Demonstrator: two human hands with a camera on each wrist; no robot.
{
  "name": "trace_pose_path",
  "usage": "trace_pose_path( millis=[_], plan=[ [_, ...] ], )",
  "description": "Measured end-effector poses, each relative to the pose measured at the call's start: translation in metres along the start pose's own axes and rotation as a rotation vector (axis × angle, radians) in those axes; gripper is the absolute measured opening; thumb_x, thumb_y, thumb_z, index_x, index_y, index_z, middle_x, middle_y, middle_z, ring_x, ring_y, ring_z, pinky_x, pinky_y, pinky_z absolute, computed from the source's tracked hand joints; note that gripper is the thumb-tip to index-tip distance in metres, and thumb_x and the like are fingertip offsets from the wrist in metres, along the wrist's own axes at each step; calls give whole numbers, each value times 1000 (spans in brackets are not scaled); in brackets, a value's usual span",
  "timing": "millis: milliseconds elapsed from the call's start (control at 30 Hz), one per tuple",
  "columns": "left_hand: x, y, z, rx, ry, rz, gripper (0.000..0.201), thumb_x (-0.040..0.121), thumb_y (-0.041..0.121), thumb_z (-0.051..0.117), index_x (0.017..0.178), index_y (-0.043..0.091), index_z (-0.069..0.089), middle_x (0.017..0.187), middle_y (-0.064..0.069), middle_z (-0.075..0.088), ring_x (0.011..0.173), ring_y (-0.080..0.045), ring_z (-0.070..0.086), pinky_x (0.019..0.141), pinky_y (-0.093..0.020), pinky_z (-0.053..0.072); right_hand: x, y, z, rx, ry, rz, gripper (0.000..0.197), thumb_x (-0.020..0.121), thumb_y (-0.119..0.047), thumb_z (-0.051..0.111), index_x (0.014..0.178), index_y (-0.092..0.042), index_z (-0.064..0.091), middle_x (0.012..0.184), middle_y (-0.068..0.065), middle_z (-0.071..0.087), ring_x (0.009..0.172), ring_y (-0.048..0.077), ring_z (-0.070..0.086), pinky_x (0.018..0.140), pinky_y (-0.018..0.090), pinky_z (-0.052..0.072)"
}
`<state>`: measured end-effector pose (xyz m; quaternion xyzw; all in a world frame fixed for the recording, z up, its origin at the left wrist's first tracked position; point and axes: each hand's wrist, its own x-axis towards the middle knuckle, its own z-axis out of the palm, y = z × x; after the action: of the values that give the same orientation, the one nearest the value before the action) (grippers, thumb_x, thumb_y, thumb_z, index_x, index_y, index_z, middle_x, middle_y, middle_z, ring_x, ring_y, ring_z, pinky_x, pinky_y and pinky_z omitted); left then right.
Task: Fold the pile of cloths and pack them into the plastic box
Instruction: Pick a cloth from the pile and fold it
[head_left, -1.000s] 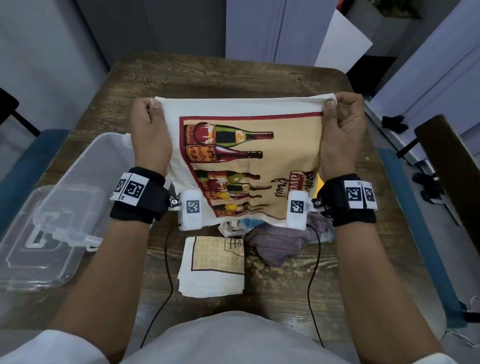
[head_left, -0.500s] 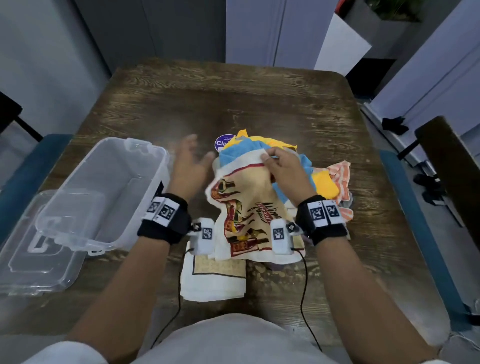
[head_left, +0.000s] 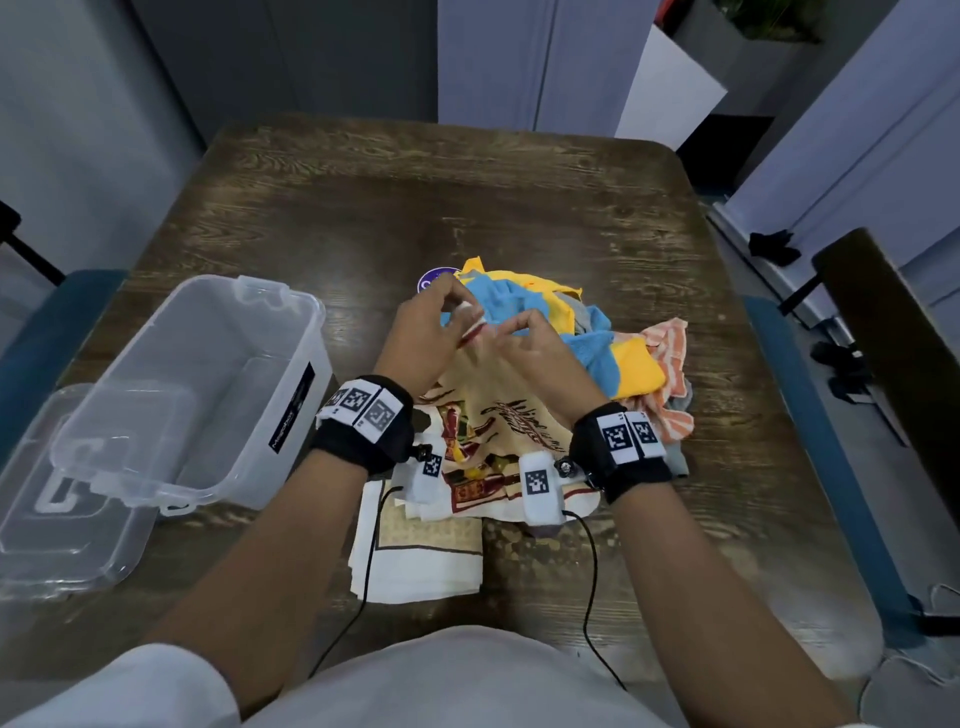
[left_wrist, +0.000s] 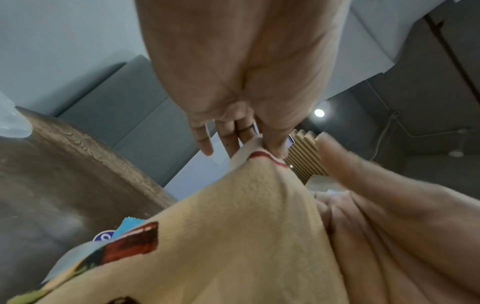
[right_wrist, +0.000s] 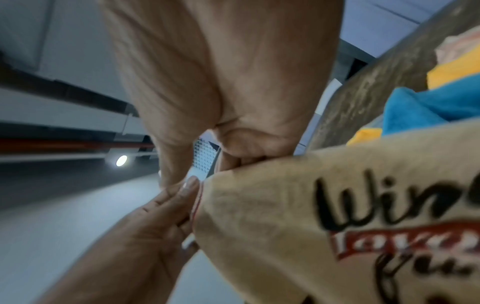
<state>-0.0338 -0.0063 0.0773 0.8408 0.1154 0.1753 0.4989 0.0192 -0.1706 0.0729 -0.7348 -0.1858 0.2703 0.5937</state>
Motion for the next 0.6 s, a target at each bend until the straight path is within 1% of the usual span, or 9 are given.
trace_pose_path(
  millis=[67, 133, 167, 233, 267, 367, 433, 533, 600],
  plan=[
    [8, 7, -9, 24, 102, 23, 6, 97, 16, 61, 91, 15, 60, 81, 16, 62, 77, 12, 56, 68, -6, 38, 0, 5, -4, -174, -97, -20, 27, 92, -21, 71, 109, -17, 51, 91, 4, 75, 82, 23, 71, 78, 43, 57],
    [18, 16, -25, 16, 209, 58, 8, 96, 14, 60, 89, 18, 60, 79, 18, 61, 74, 12, 56, 67, -7, 39, -1, 11, -7, -385, -112, -48, 20, 88, -17, 67, 105, -25, 58, 90, 1, 75, 84, 22, 71, 81, 48, 58],
    [23, 21, -35, 19, 265, 71, 8, 96, 14, 60, 90, 19, 60, 79, 19, 61, 73, 13, 56, 67, -7, 40, -3, 16, -9, -432, -114, -61, 17, 89, -14, 64, 100, -27, 63, 90, -2, 74, 85, 19, 70, 81, 47, 58],
    [31, 27, -58, 32, 380, 89, 5, 96, 16, 60, 93, 20, 59, 82, 18, 60, 73, 14, 55, 69, -6, 41, -5, 24, -17, -471, -120, -54, 25, 91, -6, 59, 92, -29, 68, 91, -6, 73, 89, 15, 68, 82, 40, 57],
    [34, 28, -70, 41, 430, 87, 3, 97, 18, 59, 95, 20, 58, 84, 19, 60, 74, 15, 54, 69, -6, 42, -5, 27, -22, -516, -116, -47, 29, 92, -3, 57, 94, -29, 70, 93, -6, 73, 93, 16, 68, 82, 38, 55],
    [43, 23, -98, 86, 560, 49, 5, 100, 25, 56, 100, 20, 56, 90, 17, 58, 78, 12, 52, 71, -6, 43, -5, 36, -40, -682, -102, 9, 33, 90, 5, 49, 106, -13, 70, 102, 5, 72, 99, 22, 65, 82, 38, 53],
    [47, 20, -110, 90, 624, 55, 5, 101, 25, 55, 100, 20, 54, 93, 14, 58, 79, 11, 51, 73, -7, 42, -3, 43, -49, -738, -91, 36, 31, 92, 5, 46, 106, -8, 69, 99, 6, 70, 95, 24, 63, 78, 38, 52],
    [48, 17, -117, 112, 650, 57, 5, 100, 25, 55, 98, 21, 53, 88, 19, 55, 78, 14, 51, 74, -6, 41, -4, 49, -57, -745, -74, 69, 24, 101, -2, 45, 104, -8, 68, 80, -1, 60, 73, 14, 53, 59, 26, 38],
    [47, 13, -118, 119, 662, 46, 6, 100, 28, 55, 98, 23, 53, 87, 21, 54, 77, 13, 50, 73, -7, 41, -3, 50, -62, -724, -52, 64, 19, 103, -7, 47, 103, -9, 65, 83, 4, 62, 72, 16, 53, 59, 27, 36]
  ],
)
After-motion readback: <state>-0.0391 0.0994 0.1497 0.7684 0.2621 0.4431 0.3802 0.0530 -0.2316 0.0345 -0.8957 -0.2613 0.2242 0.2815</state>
